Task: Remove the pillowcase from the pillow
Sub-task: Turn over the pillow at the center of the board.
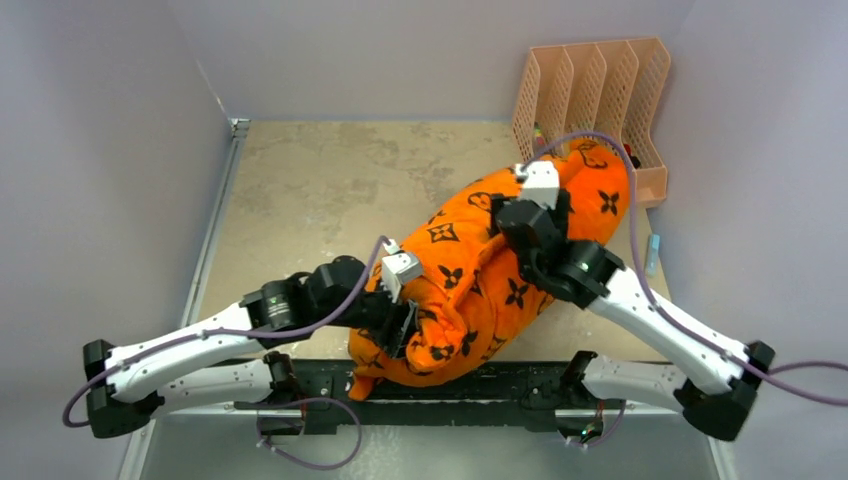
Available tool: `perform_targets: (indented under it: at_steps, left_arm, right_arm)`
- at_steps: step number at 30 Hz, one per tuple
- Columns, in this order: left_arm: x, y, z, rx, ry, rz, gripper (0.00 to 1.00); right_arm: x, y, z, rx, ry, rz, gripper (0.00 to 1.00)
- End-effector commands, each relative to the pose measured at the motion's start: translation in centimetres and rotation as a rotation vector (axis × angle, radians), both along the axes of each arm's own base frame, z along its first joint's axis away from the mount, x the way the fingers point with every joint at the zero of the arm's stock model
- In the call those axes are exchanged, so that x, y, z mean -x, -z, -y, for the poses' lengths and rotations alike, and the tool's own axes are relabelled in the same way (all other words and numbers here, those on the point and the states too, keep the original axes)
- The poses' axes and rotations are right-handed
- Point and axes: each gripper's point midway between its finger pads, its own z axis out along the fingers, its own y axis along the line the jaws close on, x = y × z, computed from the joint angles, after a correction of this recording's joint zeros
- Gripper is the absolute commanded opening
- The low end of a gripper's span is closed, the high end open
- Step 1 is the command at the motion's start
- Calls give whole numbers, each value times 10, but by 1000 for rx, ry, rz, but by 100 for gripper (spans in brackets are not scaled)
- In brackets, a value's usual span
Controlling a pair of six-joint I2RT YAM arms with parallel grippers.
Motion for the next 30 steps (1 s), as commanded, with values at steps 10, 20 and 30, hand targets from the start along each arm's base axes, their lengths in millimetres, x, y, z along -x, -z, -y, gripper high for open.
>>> perform_targets:
  at_steps: [10,20,30]
  left_arm:
    - [-97,-116,-55,101,-617,271,83]
    - [-48,-118,-26,177,-293,202,87]
    - [-20,-76,-26,43,-131,117,88]
  right_arm:
    - [100,16,84,-337,145,-104,82]
    - [112,-69,50,-587,-260,145,80]
    - [97,-139,42,-430,-337,229,87]
